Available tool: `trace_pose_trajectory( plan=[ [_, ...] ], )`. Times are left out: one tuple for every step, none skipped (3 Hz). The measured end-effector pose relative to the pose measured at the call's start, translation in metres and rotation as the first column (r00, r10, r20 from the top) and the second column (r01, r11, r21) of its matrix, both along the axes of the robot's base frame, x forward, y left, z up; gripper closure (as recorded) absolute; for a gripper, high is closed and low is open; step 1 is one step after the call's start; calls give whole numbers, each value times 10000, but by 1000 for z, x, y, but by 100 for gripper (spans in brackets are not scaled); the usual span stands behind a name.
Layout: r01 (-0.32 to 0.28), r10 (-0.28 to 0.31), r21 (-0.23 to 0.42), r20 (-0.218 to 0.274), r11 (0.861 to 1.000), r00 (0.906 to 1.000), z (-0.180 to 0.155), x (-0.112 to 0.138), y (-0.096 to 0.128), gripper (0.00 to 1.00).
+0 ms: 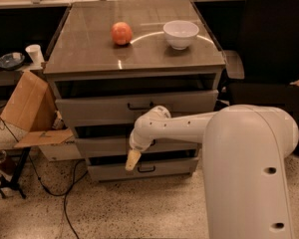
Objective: Open middle drawer
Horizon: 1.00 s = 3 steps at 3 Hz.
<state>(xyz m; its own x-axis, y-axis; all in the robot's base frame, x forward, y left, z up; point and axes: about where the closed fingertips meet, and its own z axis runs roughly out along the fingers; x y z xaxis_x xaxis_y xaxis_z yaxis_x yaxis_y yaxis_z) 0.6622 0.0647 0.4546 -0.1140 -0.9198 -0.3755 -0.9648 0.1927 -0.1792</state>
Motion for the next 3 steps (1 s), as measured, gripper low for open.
trace_pose_trajectory(
  plan=[
    [69,-69,-32,-92,10000,9999,-13,11,-9,0],
    [188,-190,-68,-256,9998,9995,-25,14,-28,0],
    [83,-86,-53,-578,10000,9983,-39,15,-42,4]
  ],
)
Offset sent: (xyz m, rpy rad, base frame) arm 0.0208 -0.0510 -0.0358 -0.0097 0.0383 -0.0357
